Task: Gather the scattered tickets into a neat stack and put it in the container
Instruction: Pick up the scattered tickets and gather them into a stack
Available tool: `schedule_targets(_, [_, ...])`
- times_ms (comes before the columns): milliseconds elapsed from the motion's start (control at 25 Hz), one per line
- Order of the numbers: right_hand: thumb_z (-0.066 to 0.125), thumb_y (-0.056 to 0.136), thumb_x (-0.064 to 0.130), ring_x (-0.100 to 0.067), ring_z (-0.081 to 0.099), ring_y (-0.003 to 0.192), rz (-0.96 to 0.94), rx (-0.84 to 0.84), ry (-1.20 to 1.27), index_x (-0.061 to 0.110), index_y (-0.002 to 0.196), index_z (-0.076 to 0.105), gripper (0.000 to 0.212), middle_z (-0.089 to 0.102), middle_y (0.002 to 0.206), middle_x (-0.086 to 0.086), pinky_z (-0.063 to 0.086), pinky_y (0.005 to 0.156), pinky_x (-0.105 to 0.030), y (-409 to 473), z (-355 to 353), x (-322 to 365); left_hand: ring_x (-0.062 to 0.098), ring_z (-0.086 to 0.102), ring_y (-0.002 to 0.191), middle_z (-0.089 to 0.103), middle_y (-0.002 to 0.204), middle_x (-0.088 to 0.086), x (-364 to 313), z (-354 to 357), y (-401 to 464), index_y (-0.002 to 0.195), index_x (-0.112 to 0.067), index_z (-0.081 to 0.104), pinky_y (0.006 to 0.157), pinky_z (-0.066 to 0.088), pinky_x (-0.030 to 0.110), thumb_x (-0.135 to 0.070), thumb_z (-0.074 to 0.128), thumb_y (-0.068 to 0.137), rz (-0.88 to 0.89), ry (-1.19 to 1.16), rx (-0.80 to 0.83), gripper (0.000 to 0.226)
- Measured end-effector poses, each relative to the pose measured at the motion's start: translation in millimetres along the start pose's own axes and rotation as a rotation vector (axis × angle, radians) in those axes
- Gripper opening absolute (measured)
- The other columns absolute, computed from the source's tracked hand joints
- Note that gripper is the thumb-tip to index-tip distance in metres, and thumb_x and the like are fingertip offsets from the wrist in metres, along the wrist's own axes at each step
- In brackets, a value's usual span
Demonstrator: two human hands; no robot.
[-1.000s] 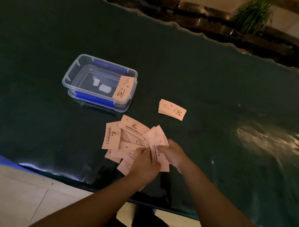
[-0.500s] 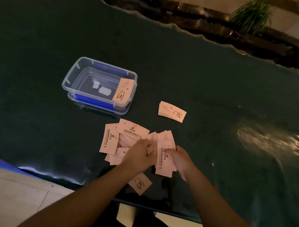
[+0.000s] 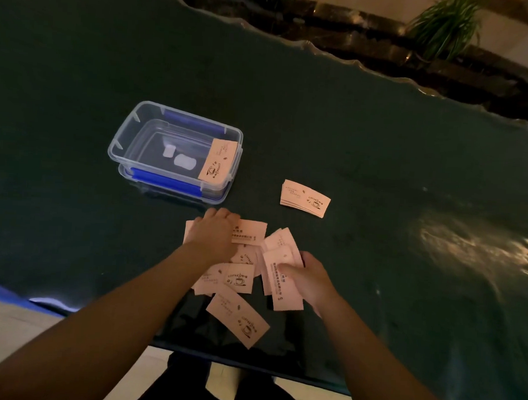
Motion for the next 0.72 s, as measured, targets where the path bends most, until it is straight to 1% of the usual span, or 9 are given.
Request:
schedule_targets(120, [0.077,0.092,0.022,-0.014,0.071,0.095,0.006,0.007,-0.014,0.027,0.120,0.058,0.034,0.072,0.112,0.004,0.053,0.066,-0.031,4.4,8.3,5.9,0.027,0.043,0.137,0.048,0.149,0.002,0.5,-4.0,0.3,0.150,-0.030,0.043,0.110,0.040,0.055,-0.044,0.078,0.079,0.017,0.032,-0.013,0.080])
schedule_targets(240, [0.079,0.091,0.022,-0.016,0.073,0.095,0.012,0.013,0.023,0.026,0.121,0.059,0.036,0.074,0.112,0.002,0.055,0.065,-0.032,7.7,6.5,4.2,0.026,0.043,0.137,0.046,0.149,0.001,0.3,-14.1,-3.6,0.149,-0.030,0.043,0.108,0.043,0.053,-0.047,0.078,0.078,0.041,0.025,-0.034,0.081])
schedule_targets(320, [0.078,0.092,0.024,-0.020,0.075,0.100,0.037,0.028,0.060,0.026,0.125,0.060,0.038,0.075,0.117,0.000,0.058,0.070,-0.035,8.8,5.7,-0.9,0.024,0.043,0.136,0.044,0.149,0.000,1.6,-23.1,-8.1,0.148,-0.029,0.044,0.108,0.045,0.049,-0.045,0.080,0.078,0.037,-0.056,-0.041,0.080])
schedule_targets(400, [0.078,0.093,0.024,-0.021,0.075,0.101,0.053,0.035,0.094,0.026,0.127,0.062,0.038,0.076,0.118,-0.001,0.060,0.075,-0.039,9.3,6.3,-4.0,0.021,0.043,0.135,0.044,0.147,-0.002,-1.7,-28.1,-16.1,0.145,-0.030,0.047,0.108,0.044,0.046,-0.044,0.081,0.077,0.072,-0.106,-0.027,0.077])
schedule_targets(480, [0.077,0.094,0.024,-0.022,0.076,0.102,0.056,0.013,0.144,0.024,0.129,0.064,0.037,0.078,0.117,-0.002,0.061,0.080,-0.043,10.3,2.4,-6.5,0.019,0.041,0.135,0.044,0.147,-0.005,-10.6,-25.2,-27.4,0.143,-0.033,0.048,0.110,0.041,0.045,-0.042,0.081,0.077,0.149,-0.079,0.031,0.075])
schedule_targets(560, [0.073,0.096,0.023,-0.026,0.076,0.106,0.069,-0.007,0.236,0.025,0.129,0.065,0.034,0.079,0.118,-0.005,0.062,0.087,-0.050,11.9,-6.6,-12.6,0.021,0.036,0.139,0.043,0.150,-0.007,-26.0,-15.5,-38.0,0.143,-0.038,0.048,0.113,0.039,0.050,-0.036,0.081,0.078,0.243,0.001,0.091,0.073])
schedule_targets(600, [0.070,0.098,0.024,-0.028,0.076,0.107,0.082,0.005,0.283,0.025,0.128,0.067,0.031,0.079,0.117,-0.007,0.062,0.087,-0.051,11.8,-10.0,-15.4,0.022,0.034,0.141,0.044,0.151,-0.008,-34.6,-10.4,-41.7,0.142,-0.040,0.048,0.114,0.038,0.053,-0.034,0.081,0.078,0.282,0.030,0.105,0.072])
schedule_targets(640, [0.068,0.099,0.024,-0.030,0.076,0.108,0.091,0.026,0.314,0.025,0.127,0.068,0.029,0.080,0.117,-0.009,0.062,0.082,-0.049,10.8,-12.0,-17.6,0.023,0.034,0.141,0.046,0.150,-0.008,-43.3,-5.6,-44.0,0.142,-0.041,0.048,0.114,0.038,0.055,-0.032,0.081,0.079,0.317,0.046,0.110,0.071])
schedule_targets(720, [0.067,0.099,0.023,-0.029,0.076,0.106,0.074,0.026,0.288,0.025,0.126,0.070,0.027,0.081,0.114,-0.009,0.060,0.076,-0.044,9.8,-20.2,-19.4,0.022,0.034,0.141,0.049,0.149,-0.007,-58.4,2.2,-44.0,0.141,-0.039,0.050,0.114,0.039,0.053,-0.029,0.080,0.081,0.372,0.053,0.104,0.068])
Point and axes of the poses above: each hand's wrist, its own y-axis towards the middle knuckle, its own z-axis out of the palm, x = y × z, the point moved 9 cm from there along y, towards the middle knuckle
